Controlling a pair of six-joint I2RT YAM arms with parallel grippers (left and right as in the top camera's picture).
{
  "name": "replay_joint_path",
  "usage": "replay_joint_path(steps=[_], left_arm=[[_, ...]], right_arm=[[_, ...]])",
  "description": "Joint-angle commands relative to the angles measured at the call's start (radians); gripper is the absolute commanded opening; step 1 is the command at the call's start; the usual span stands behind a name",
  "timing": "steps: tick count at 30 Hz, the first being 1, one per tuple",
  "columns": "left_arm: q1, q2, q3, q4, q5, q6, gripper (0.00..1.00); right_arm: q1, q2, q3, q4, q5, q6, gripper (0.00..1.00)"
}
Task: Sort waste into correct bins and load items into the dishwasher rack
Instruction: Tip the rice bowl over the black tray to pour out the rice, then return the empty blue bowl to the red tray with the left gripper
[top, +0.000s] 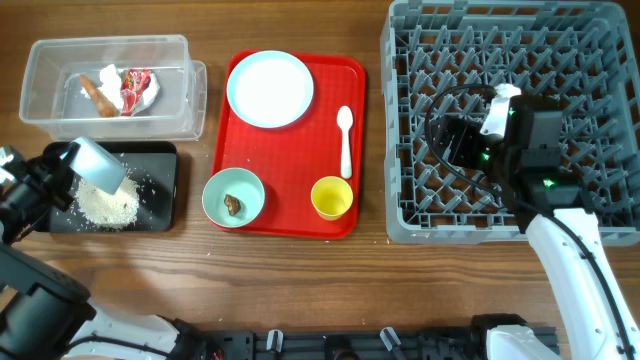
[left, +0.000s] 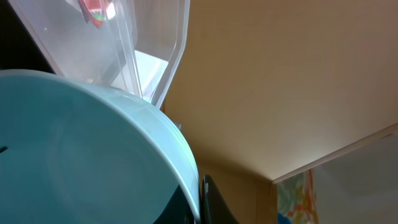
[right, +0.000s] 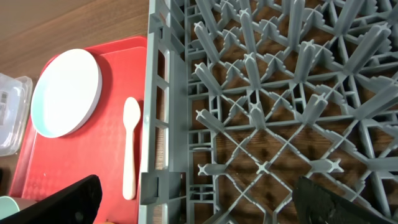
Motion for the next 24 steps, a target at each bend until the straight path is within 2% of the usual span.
replay_joint_path(steps=[1, 3, 4, 7, 9, 11, 12, 16, 20, 22, 24], left_arm=[[-0.054, -0.018, 0.000, -0.003, 0.031, 0.019, 0.04], [-0.088, -0.037, 0.001, 0.068, -0.002, 0.015, 0.04], [-0.099, -0.039, 0.004, 0.098, -0.091, -0.038, 0.04], [-0.139, -0.051, 0.004, 0.092, -0.006, -0.068, 0.04], [-0.214, -0.102, 0.005, 0.104, -0.051, -0.061, 0.04], [-0.304, -0.173, 0.008, 0.113, -0.221, -0.065, 0.04], [-0.418, -0.244, 0.022, 0.131, -0.378, -0.061, 0.04], [-0.761, -0.368, 0.027, 0.238, -0.743, -0.015, 0.04], [-1.201, -0.330, 0.027, 0.256, -1.268, 0.135, 0.04], [-1.361, -0.265, 0.027, 0.269, -1.438, 0.235, 0.04], [-1.451, -0.195, 0.027, 0.282, -1.507, 0.282, 0.04]], right_arm=[[0.002, 0.006, 0.015, 0.005, -0.018, 0.027, 1.00], [0.002, 0.006, 0.015, -0.007, -0.018, 0.026, 1.00], [0.002, 0.006, 0.015, -0.009, -0.018, 0.026, 1.00], [0.002, 0.006, 0.015, -0.007, -0.017, 0.026, 1.00], [0.002, 0.006, 0.015, -0.005, -0.018, 0.027, 1.00], [0.002, 0.006, 0.015, -0.008, -0.018, 0.026, 1.00], [0.002, 0.006, 0.015, -0.010, -0.018, 0.027, 1.00], [0.002, 0.006, 0.015, -0.025, -0.017, 0.027, 1.00], [0.002, 0.006, 0.015, -0.037, -0.017, 0.027, 1.00], [0.002, 0.006, 0.015, -0.036, -0.017, 0.027, 1.00], [0.002, 0.006, 0.015, -0.036, -0.017, 0.027, 1.00]])
